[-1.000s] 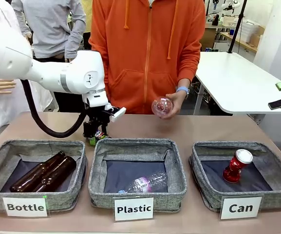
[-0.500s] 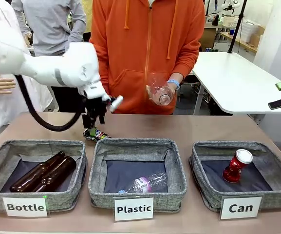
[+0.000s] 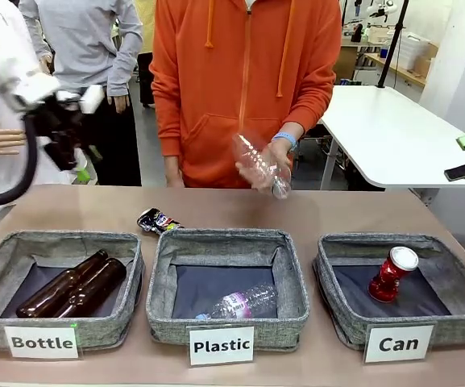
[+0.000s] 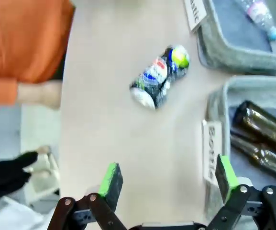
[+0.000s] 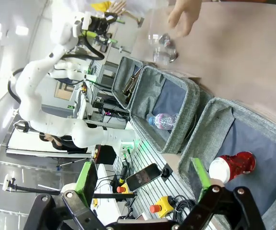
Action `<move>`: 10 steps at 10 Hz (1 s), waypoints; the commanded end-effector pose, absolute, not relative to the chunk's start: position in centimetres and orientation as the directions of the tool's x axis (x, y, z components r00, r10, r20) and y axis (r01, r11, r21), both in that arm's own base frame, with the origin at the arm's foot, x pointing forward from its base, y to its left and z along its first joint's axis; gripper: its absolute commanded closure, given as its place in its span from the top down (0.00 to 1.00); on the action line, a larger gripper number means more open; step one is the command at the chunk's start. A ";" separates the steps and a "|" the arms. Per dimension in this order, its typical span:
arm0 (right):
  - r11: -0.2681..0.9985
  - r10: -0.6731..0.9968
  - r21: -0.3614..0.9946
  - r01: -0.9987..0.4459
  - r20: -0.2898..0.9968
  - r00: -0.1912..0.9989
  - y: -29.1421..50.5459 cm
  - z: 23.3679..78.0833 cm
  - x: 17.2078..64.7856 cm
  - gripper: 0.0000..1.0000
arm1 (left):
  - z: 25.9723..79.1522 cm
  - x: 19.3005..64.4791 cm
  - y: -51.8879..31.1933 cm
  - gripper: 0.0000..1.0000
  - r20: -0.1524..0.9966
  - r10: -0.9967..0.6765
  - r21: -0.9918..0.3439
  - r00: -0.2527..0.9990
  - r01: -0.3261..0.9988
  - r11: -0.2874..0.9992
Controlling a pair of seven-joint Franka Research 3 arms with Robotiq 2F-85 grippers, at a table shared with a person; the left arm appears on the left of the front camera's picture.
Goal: Sort the can waste into the basket.
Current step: Pick up the can waste from the table and place it in the right Fabric basket.
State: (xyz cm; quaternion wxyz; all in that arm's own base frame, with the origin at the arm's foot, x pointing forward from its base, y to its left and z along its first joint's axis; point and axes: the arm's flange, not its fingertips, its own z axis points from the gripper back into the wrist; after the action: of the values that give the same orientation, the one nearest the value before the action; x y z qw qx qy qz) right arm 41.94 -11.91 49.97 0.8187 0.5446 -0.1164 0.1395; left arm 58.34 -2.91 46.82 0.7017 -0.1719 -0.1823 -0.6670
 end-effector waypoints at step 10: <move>0.366 0.113 0.855 -0.369 0.353 0.929 -12.0 50.1 41.8 1.00 | 45.1 54.8 -5.6 1.00 0.460 -0.886 0.099 -0.065 0.995 -0.021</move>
State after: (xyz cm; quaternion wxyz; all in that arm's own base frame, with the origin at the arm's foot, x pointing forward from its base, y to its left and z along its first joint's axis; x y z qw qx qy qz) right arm 41.94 -11.90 49.98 0.8188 0.5446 -0.1164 0.1395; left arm 54.14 -4.31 44.99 0.6793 -0.1660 -0.2320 -0.6762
